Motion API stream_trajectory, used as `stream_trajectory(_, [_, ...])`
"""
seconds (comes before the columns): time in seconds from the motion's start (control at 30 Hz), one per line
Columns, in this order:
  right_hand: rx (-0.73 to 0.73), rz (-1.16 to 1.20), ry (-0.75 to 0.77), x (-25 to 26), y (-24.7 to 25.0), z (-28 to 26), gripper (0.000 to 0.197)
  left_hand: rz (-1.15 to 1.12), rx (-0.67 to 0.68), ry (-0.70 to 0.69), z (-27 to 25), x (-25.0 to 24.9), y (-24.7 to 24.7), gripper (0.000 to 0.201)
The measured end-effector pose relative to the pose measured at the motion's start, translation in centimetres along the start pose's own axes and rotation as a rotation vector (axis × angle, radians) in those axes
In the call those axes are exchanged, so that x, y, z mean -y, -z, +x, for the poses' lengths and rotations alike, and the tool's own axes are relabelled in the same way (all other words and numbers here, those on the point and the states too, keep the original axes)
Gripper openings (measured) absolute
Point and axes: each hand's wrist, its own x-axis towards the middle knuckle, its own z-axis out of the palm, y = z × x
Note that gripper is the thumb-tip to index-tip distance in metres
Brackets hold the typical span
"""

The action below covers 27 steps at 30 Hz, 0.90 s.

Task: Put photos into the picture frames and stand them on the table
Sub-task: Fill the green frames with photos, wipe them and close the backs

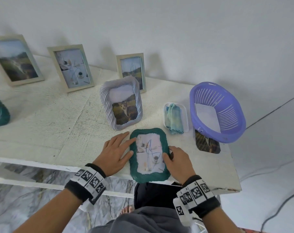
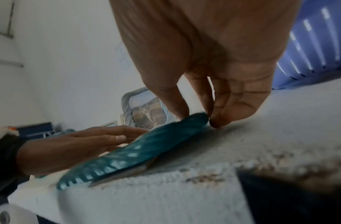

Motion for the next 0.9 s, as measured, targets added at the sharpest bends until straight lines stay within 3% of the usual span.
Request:
stream_trajectory(0.1, [-0.009,-0.179,-0.026,0.7,0.5,0.4,0.030,0.058,-0.002,-0.004,0.2,0.4,0.0,0.058])
stream_trajectory(0.27, [-0.232,-0.176,0.114,3.0,3.1,3.4,0.032,0.160,0.022,-0.033,0.5,0.7,-0.4,0.050])
stream_trajectory(0.37, [-0.307,-0.267,0.101,4.2,4.3,7.1,0.034,0.176,0.021,-0.050,0.5,0.8,-0.4,0.048])
stream_trajectory(0.47, [-0.255,-0.381,-0.014,4.2,4.5,11.2,0.046,0.166,0.007,-0.068,0.6,0.9,-0.3,0.047])
stream_trajectory(0.67, [-0.132,-0.443,-0.221,3.4,3.9,15.4,0.046,0.151,-0.025,-0.094,0.6,1.1,-0.6,0.045])
stream_trajectory(0.9, [-0.143,-0.389,-0.214,4.0,4.3,15.5,0.042,0.194,-0.022,-0.093,0.7,1.2,-0.6,0.049])
